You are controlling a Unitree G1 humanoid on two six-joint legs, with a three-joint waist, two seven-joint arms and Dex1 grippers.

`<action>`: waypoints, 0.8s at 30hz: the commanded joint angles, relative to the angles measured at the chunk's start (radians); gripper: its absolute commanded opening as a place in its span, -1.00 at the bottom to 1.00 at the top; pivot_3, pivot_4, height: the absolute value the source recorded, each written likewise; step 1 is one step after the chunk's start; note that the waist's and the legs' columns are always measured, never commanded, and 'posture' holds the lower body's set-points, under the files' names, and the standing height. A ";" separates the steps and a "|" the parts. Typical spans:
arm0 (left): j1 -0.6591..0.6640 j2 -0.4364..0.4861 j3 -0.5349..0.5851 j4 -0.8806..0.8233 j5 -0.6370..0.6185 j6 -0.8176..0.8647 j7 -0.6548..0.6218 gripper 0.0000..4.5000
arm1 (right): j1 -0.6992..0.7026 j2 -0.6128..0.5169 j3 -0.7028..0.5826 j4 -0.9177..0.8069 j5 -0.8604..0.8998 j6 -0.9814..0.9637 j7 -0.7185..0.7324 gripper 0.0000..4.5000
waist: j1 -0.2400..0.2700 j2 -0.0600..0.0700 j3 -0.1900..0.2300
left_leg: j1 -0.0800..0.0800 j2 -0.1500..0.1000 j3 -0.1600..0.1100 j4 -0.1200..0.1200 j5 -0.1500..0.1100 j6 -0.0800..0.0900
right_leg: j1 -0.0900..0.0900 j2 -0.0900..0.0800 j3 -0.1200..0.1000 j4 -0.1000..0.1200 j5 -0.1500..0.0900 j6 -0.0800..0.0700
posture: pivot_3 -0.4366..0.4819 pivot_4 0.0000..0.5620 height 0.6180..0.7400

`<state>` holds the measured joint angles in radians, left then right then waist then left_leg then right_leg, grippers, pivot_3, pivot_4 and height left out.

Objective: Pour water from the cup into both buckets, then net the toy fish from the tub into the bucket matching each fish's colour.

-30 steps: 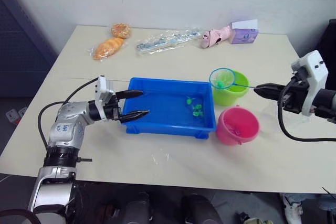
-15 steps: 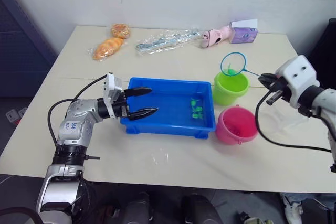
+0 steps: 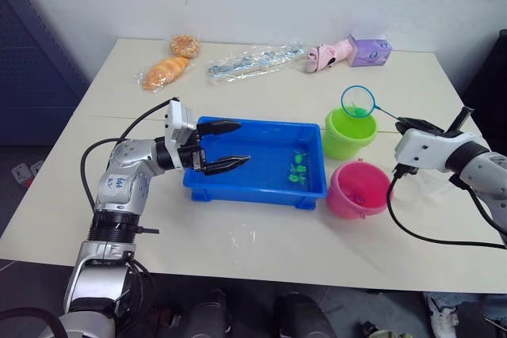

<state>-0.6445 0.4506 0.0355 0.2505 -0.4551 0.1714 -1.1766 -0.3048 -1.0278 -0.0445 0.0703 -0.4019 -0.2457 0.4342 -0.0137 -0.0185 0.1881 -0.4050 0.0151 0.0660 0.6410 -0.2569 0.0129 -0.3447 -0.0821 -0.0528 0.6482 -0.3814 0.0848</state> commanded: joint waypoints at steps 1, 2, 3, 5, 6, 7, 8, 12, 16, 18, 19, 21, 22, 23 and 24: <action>-0.004 -0.005 -0.001 -0.010 0.008 -0.040 -0.009 0.99 | -0.019 -0.033 -0.001 0.038 -0.088 -0.081 -0.087 -1.00 | 0.002 0.000 0.000 | 0.000 0.000 0.000 0.000 0.000 0.000 | 0.000 0.000 0.000 0.000 0.000 0.000 | -0.05 -0.47 1.00; -0.005 -0.006 -0.003 -0.007 0.009 -0.042 -0.010 0.99 | -0.016 -0.039 0.003 0.057 -0.109 -0.106 -0.106 -1.00 | 0.002 0.000 0.000 | 0.000 0.000 0.000 0.000 0.000 0.000 | 0.000 0.000 0.000 0.000 0.000 0.000 | -0.05 -0.47 1.00; -0.007 -0.007 -0.003 -0.004 0.010 -0.044 -0.010 0.99 | -0.009 -0.045 0.005 0.073 -0.128 -0.139 -0.132 -1.00 | 0.003 0.000 0.000 | 0.000 0.000 0.000 0.000 0.000 0.000 | 0.000 0.000 0.000 0.000 0.000 0.000 | -0.05 -0.47 1.00; -0.012 -0.008 -0.004 0.004 0.011 -0.048 -0.010 0.99 | -0.007 -0.053 0.010 0.094 -0.158 -0.183 -0.174 -1.00 | 0.003 0.000 0.000 | 0.000 0.000 0.000 0.000 0.000 0.000 | 0.000 0.000 0.000 0.000 0.000 0.000 | -0.05 -0.47 1.00; -0.014 -0.009 -0.005 0.008 0.012 -0.050 -0.010 0.99 | -0.010 -0.054 0.011 0.101 -0.171 -0.202 -0.196 -1.00 | 0.003 0.000 0.000 | 0.000 0.000 0.000 0.000 0.000 0.000 | 0.000 0.000 0.000 0.000 0.000 0.000 | -0.05 -0.47 1.00; -0.017 -0.011 -0.004 0.012 0.012 -0.051 -0.009 0.99 | -0.016 -0.055 0.013 0.108 -0.186 -0.210 -0.214 -1.00 | 0.002 0.000 0.000 | 0.000 0.000 0.000 0.000 0.000 0.000 | 0.000 0.000 0.000 0.000 0.000 0.000 | -0.05 -0.47 1.00; -0.017 -0.013 -0.004 0.012 0.012 -0.053 -0.008 0.99 | -0.021 -0.057 0.015 0.112 -0.211 -0.230 -0.248 -1.00 | 0.001 0.000 0.000 | 0.000 0.000 0.000 0.001 0.000 0.000 | 0.000 0.000 0.000 0.000 0.000 0.000 | -0.05 -0.47 1.00; -0.011 -0.022 -0.010 0.005 0.013 -0.059 -0.001 0.99 | -0.022 -0.054 0.028 0.131 -0.241 -0.288 -0.298 -1.00 | 0.002 0.000 0.000 | 0.000 0.000 0.000 0.001 0.000 0.000 | 0.000 0.000 0.000 0.001 0.000 0.000 | -0.05 -0.47 1.00; -0.020 -0.029 -0.011 0.015 0.016 -0.061 0.008 0.99 | -0.013 -0.052 0.023 0.142 -0.263 -0.303 -0.331 -1.00 | 0.002 0.000 0.000 | 0.000 0.000 0.000 0.002 0.000 0.000 | 0.000 0.000 0.000 0.002 0.000 0.000 | -0.05 -0.47 1.00; -0.022 -0.030 -0.012 0.017 0.016 -0.057 0.011 0.99 | -0.014 -0.064 0.007 0.162 -0.275 -0.292 -0.351 -1.00 | 0.002 0.000 0.000 | 0.000 0.000 0.000 0.002 0.000 0.000 | 0.000 0.000 0.000 0.002 0.000 0.000 | -0.05 -0.47 1.00; -0.024 -0.031 -0.011 0.020 0.015 -0.054 0.013 0.99 | -0.018 -0.069 0.007 0.167 -0.282 -0.288 -0.351 -1.00 | 0.002 0.000 0.000 | 0.000 0.000 0.000 0.003 0.000 0.000 | 0.000 0.000 0.000 0.002 0.000 0.000 | -0.05 -0.47 1.00; -0.026 -0.032 -0.012 0.023 0.014 -0.047 0.014 0.99 | -0.018 -0.070 0.012 0.169 -0.279 -0.289 -0.342 -1.00 | 0.003 0.000 0.000 | 0.000 0.000 0.000 0.003 0.000 0.000 | 0.000 0.000 0.000 0.003 0.000 0.000 | -0.05 -0.47 1.00; -0.027 -0.032 -0.014 0.024 0.015 -0.044 0.013 0.99 | -0.014 -0.074 0.016 0.166 -0.285 -0.294 -0.345 -1.00 | 0.003 0.000 0.000 | 0.000 0.000 0.000 0.004 0.000 0.000 | 0.000 0.000 0.001 0.003 0.000 0.000 | -0.05 -0.47 1.00; -0.027 -0.031 -0.017 0.023 0.016 -0.040 0.012 0.99 | -0.012 -0.074 0.014 0.168 -0.278 -0.293 -0.343 -1.00 | 0.002 0.000 0.000 | 0.000 0.000 0.000 0.004 0.000 0.000 | 0.000 0.000 0.001 0.004 0.000 0.000 | -0.05 -0.47 1.00; -0.026 -0.031 -0.019 0.023 0.017 -0.039 0.013 0.99 | -0.011 -0.073 0.012 0.170 -0.269 -0.290 -0.339 -1.00 | 0.000 0.000 0.000 | 0.000 0.000 0.000 0.004 0.000 0.000 | 0.000 0.000 0.001 0.004 0.000 0.000 | -0.05 -0.47 1.00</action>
<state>-0.6531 0.4195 0.0176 0.2873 -0.4410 0.1319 -1.1651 -0.3084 -1.0833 -0.0049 0.2471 -0.6872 -0.5410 0.1017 -0.0133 -0.0184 0.1881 -0.4051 0.0153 0.0660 0.6451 -0.2568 0.0127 -0.3446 -0.0818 -0.0522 0.6524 -0.3815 0.0848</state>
